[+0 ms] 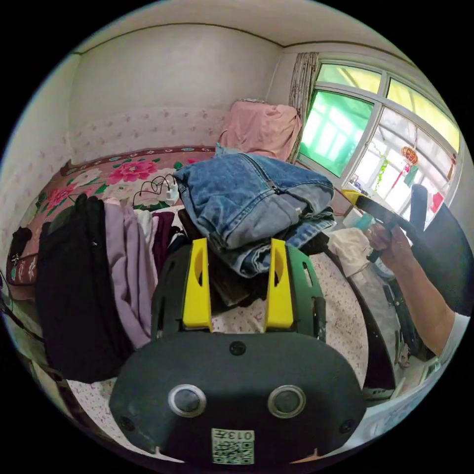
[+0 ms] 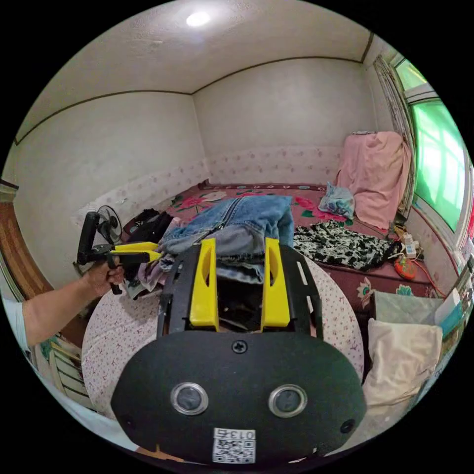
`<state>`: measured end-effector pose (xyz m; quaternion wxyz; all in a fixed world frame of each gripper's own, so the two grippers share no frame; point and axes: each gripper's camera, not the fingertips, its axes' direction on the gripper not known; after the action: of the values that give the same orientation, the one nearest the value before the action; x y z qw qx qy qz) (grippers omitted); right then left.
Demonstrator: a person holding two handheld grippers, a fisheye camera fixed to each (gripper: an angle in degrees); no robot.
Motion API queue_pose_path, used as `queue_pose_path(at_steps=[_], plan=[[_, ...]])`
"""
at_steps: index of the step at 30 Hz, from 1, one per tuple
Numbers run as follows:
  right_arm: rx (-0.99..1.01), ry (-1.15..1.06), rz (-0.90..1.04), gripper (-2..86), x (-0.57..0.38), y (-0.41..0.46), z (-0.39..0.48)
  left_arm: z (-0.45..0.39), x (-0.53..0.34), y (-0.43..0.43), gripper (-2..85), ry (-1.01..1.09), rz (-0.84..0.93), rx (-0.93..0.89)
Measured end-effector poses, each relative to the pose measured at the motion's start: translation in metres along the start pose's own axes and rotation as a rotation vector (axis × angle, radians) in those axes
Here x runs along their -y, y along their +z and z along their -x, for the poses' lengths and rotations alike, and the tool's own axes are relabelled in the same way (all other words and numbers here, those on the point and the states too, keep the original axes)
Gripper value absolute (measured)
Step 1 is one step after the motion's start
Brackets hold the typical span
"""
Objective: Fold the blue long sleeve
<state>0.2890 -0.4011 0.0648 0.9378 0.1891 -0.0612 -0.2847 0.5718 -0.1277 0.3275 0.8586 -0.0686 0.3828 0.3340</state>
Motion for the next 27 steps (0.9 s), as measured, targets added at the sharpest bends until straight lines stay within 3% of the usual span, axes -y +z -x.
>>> queue_pose_path(at_steps=[5, 7, 10, 15, 23, 27], plan=[[-0.006, 0.039, 0.17, 10.5, 0.018, 0.038, 0.004, 0.013, 0.006, 0.023, 14.7, -0.021, 0.016, -0.086], [-0.051, 0.008, 0.172, 6.8, 0.018, 0.035, 0.014, 0.014, 0.002, 0.019, 11.1, -0.045, 0.0, -0.087], [0.036, -0.05, 0.107, 4.0, 0.022, 0.006, 0.034, 0.004, -0.003, -0.01, 7.3, -0.015, -0.076, -0.067], [0.172, -0.367, -0.098, 2.6, 0.027, -0.086, 0.116, -0.024, -0.014, -0.101, 6.0, 0.082, -0.315, -0.166], [0.362, -0.557, -0.545, 1.9, -0.005, -0.267, 0.204, -0.088, -0.091, -0.308, 6.0, 0.317, -0.748, -0.381], [0.353, -0.602, -0.713, 1.9, -0.051, -0.345, 0.25, -0.119, -0.14, -0.37, 6.1, 0.388, -0.811, -0.433]])
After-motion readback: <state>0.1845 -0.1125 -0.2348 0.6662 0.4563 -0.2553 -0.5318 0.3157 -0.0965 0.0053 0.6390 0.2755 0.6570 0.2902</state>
